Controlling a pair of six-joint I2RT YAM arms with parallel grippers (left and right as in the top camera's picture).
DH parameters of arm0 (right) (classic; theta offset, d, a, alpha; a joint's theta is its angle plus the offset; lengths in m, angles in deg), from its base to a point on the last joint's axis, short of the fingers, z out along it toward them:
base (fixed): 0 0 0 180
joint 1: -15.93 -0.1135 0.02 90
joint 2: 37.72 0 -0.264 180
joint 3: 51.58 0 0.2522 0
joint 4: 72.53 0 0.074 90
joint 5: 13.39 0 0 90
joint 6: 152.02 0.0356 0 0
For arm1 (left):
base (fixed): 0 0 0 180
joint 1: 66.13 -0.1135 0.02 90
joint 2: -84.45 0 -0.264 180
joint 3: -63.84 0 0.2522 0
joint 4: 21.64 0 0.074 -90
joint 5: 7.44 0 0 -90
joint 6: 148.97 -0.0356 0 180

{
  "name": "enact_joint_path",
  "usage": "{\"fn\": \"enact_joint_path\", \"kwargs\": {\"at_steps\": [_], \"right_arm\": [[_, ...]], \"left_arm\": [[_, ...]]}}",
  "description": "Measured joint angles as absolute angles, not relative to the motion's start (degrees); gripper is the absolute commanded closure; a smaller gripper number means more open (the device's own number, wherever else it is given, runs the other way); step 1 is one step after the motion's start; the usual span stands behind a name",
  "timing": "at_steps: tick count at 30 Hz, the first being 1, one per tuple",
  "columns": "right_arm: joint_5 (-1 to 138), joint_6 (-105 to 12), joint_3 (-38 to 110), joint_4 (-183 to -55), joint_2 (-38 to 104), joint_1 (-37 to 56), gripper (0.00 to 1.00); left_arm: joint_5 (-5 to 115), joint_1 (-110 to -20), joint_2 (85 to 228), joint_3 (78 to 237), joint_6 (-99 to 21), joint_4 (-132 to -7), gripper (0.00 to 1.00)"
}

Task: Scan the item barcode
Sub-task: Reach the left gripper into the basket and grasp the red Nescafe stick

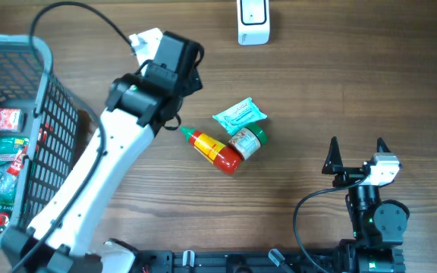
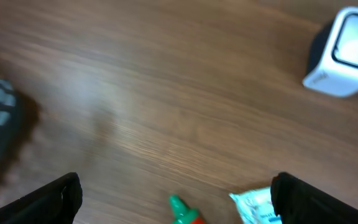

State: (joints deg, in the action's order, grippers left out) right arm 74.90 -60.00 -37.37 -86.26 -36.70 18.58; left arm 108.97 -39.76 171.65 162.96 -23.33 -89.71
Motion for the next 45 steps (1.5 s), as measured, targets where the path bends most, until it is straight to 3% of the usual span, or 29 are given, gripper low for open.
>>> {"fn": "enact_joint_path", "kwargs": {"at_steps": [8,18,23,27,31,34,42,45], "right_arm": [[74.88,-60.0,-37.37,-86.26,-36.7,18.58,0.0],[74.9,-60.0,-37.37,-86.26,-36.7,18.58,0.0],[74.88,-60.0,-37.37,-86.26,-36.7,18.58,0.0],[74.88,-60.0,-37.37,-86.26,-36.7,18.58,0.0],[74.88,-60.0,-37.37,-86.26,-36.7,18.58,0.0],[74.88,-60.0,-37.37,-86.26,-36.7,18.58,0.0],[74.88,-60.0,-37.37,-86.26,-36.7,18.58,0.0],[74.88,-60.0,-37.37,-86.26,-36.7,18.58,0.0]], "left_arm": [[112.1,-47.57,162.47,162.96,-23.38,-91.54,0.0],[113.23,-65.34,151.65,171.0,-26.83,-91.35,0.0],[113.76,-78.32,151.47,174.11,-24.36,-92.9,0.0],[110.46,-95.72,153.83,174.3,-13.04,-102.19,0.0],[102.63,-104.24,159.23,173.91,-5.1,-103.15,0.0],[96.71,-106.99,164.57,172.4,0.21,-103.19,0.13],[87.27,-105.73,183.49,170.55,11.84,-102.52,0.1],[86.7,-105.51,190.64,170.55,14.26,-101.49,0.15]]}}
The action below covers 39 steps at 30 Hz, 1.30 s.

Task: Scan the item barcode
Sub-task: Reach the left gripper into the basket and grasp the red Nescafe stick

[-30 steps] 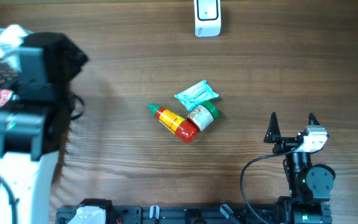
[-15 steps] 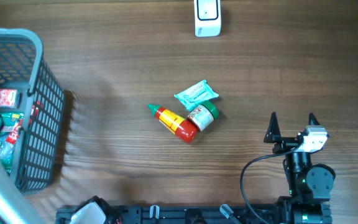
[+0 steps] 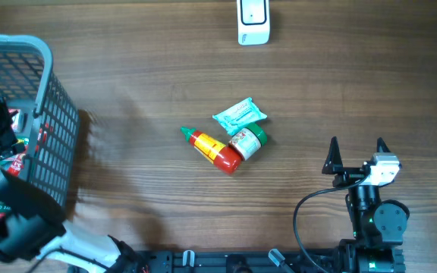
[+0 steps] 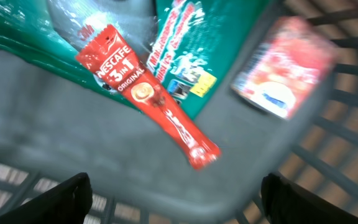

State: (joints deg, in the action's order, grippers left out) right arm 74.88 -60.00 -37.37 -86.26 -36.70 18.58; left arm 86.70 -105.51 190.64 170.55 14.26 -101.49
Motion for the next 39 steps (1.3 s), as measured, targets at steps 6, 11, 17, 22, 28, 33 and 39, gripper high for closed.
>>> {"fn": "enact_joint_path", "kwargs": {"at_steps": [6,11,17,22,28,33,39], "right_arm": [[74.88,-60.0,-37.37,-86.26,-36.7,18.58,0.0],[74.88,-60.0,-37.37,-86.26,-36.7,18.58,0.0],[74.88,-60.0,-37.37,-86.26,-36.7,18.58,0.0],[74.88,-60.0,-37.37,-86.26,-36.7,18.58,0.0],[74.88,-60.0,-37.37,-86.26,-36.7,18.58,0.0],[74.88,-60.0,-37.37,-86.26,-36.7,18.58,0.0],[74.88,-60.0,-37.37,-86.26,-36.7,18.58,0.0]], "left_arm": [[87.0,-105.51,198.57,169.32,15.51,-100.51,0.24],[87.38,-105.51,200.83,162.92,15.77,-95.37,0.54],[87.68,-105.44,198.82,158.52,16.23,-90.32,0.96],[87.79,-105.44,197.83,157.61,14.52,-89.56,0.96],[87.81,-105.46,190.95,155.73,12.67,-89.73,0.96],[87.84,-105.46,178.82,155.73,6.81,-87.57,0.96],[87.79,-105.46,171.23,155.73,0.27,-87.61,0.96]]}}
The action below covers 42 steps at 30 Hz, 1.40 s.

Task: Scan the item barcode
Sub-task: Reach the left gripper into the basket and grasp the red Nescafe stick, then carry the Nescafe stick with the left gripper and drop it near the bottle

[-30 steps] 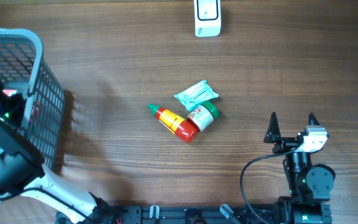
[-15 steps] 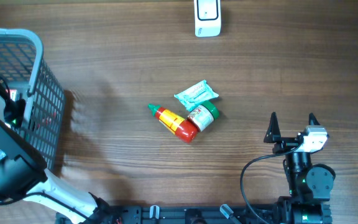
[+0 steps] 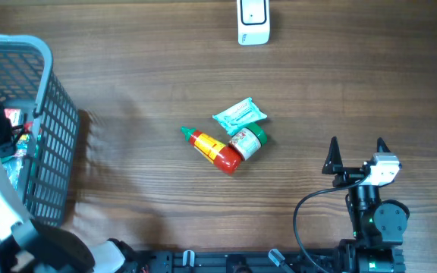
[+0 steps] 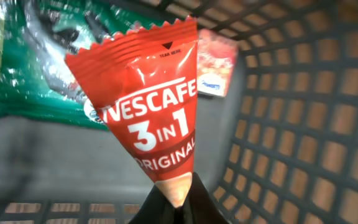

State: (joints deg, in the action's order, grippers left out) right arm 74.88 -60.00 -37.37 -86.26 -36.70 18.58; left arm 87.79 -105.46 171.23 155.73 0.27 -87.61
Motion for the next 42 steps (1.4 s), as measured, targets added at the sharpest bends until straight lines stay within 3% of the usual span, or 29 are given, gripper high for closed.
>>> {"fn": "enact_joint_path", "kwargs": {"at_steps": [18,27,34,42], "right_arm": [[74.88,-60.0,-37.37,-86.26,-36.7,18.58,0.0],[74.88,-60.0,-37.37,-86.26,-36.7,18.58,0.0],[74.88,-60.0,-37.37,-86.26,-36.7,18.58,0.0],[74.88,-60.0,-37.37,-86.26,-36.7,18.58,0.0]], "left_arm": [[87.68,-105.46,154.6,155.73,-4.93,-91.13,0.96],[80.29,-104.66,148.92,155.7,-9.87,-89.36,0.96],[76.62,-93.09,140.98,155.7,-14.39,-88.24,0.96],[78.24,-74.95,144.83,155.7,-15.44,-87.98,0.96]]}}
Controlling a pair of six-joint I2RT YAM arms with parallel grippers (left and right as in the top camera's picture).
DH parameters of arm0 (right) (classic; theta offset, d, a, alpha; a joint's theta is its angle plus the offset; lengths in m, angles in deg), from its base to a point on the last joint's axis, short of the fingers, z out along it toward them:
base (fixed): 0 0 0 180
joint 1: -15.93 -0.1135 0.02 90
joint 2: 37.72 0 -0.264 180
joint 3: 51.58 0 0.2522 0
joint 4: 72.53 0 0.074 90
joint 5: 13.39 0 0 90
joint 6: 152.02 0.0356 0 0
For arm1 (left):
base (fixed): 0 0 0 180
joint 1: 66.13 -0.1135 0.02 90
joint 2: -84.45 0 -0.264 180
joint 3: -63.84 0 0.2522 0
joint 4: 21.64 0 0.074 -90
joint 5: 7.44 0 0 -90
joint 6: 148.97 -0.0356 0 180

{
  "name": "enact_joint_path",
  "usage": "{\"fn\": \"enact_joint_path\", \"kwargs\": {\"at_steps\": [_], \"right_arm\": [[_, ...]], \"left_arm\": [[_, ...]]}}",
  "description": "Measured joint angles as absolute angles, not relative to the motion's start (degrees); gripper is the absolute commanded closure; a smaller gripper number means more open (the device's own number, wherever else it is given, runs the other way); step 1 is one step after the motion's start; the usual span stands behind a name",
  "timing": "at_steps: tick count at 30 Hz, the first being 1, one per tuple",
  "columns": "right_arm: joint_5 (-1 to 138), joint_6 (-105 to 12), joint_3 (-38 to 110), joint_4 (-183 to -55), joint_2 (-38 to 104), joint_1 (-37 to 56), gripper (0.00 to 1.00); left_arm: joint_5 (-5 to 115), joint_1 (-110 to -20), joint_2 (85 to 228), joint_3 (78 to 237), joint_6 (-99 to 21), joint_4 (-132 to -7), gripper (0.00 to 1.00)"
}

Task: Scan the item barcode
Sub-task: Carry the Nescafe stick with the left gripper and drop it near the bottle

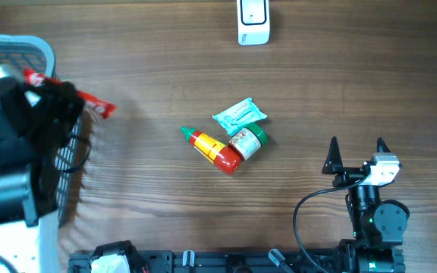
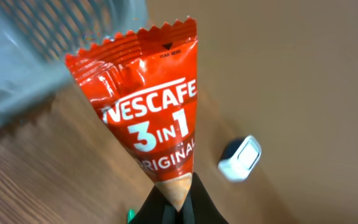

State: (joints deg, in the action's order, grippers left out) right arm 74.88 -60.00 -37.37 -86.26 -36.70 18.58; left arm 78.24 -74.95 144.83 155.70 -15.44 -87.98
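My left gripper (image 2: 178, 202) is shut on the lower end of a red Nescafe 3-in-1 sachet (image 2: 145, 118). In the overhead view the left gripper (image 1: 48, 95) is high over the basket's right rim, and the sachet (image 1: 89, 102) sticks out to the right past it. The white barcode scanner (image 1: 253, 20) stands at the table's far edge; in the left wrist view the scanner (image 2: 240, 158) lies beyond the sachet. My right gripper (image 1: 356, 152) rests open at the near right, nothing between its fingers.
A grey mesh basket (image 1: 21, 47) stands at the left edge, mostly hidden under my left arm. In the middle of the table lie a red sauce bottle (image 1: 211, 149), a small green-capped jar (image 1: 246, 142) and a teal packet (image 1: 239, 114).
My left gripper, shut on the sachet inside the basket before, now holds it up above the basket's right rim, over the table edge of the basket. The right arm has not moved.
My left gripper was open over the table near the middle items. Then it hung open inside the basket above the red sachet. Then it was shut on the sachet in the basket, and now the sachet is lifted out past the basket's rim.
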Motion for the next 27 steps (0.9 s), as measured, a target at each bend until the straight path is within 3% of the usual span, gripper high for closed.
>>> {"fn": "enact_joint_path", "kwargs": {"at_steps": [16,27], "right_arm": [[74.88,-60.0,-37.37,-86.26,-36.7,18.58,0.0],[74.88,-60.0,-37.37,-86.26,-36.7,18.58,0.0]], "left_arm": [[89.04,-46.49,174.93,155.7,-15.46,-85.88,0.96],[93.43,-45.4,182.82,155.68,-15.44,-78.91,0.96]]}}
